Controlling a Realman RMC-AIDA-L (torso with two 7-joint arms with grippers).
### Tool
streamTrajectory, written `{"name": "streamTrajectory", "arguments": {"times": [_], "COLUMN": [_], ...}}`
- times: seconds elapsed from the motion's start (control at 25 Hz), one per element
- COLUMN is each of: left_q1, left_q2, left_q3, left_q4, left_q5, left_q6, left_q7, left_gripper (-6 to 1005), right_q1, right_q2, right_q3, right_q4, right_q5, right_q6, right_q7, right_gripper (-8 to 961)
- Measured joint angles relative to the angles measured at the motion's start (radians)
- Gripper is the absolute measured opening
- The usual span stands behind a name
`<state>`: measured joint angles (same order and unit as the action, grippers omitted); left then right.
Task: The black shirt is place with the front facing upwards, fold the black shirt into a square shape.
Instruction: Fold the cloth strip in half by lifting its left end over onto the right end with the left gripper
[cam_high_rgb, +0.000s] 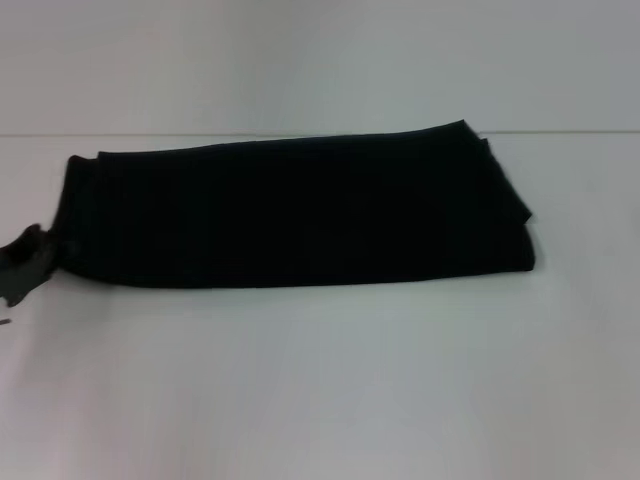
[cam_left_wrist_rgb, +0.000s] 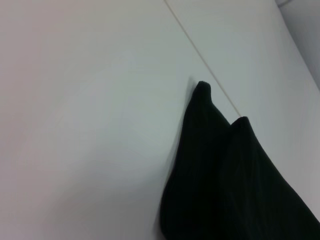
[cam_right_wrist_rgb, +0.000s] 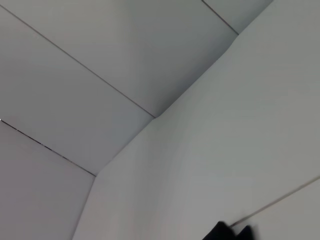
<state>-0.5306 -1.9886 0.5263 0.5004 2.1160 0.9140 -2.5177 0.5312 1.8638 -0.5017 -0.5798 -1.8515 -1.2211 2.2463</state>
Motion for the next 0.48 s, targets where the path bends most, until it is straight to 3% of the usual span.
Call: {"name": "streamTrajectory", "arguments": {"times": [0.12, 0.32, 0.48], "left_q1": [0.038, 0.055, 0.062], "left_q2": [-0.002, 0.005, 0.008], "left_q3": [-0.015, -0.093, -0.106], "left_q4": [0.036, 0.037, 0.043], "left_q5": [0.001, 0.008, 0.008], "left_q6": [-0.016, -0.036, -0.029], "left_q7": [0.006, 0.046, 0.060], "left_gripper": [62, 66, 71], "right_q1": [0.000, 0.000, 0.000], "right_q2": [0.003, 0.011, 0.012], "right_q3": [-0.001, -0.001, -0.001], "right_q4": [0.000, 0.020, 0.035], "right_q5": [-0.003, -0.004, -0.004], "right_q6": [0.003, 0.016, 0.019], "right_q7": [0.000, -0.001, -0.002], "right_gripper": [790, 789, 789]}}
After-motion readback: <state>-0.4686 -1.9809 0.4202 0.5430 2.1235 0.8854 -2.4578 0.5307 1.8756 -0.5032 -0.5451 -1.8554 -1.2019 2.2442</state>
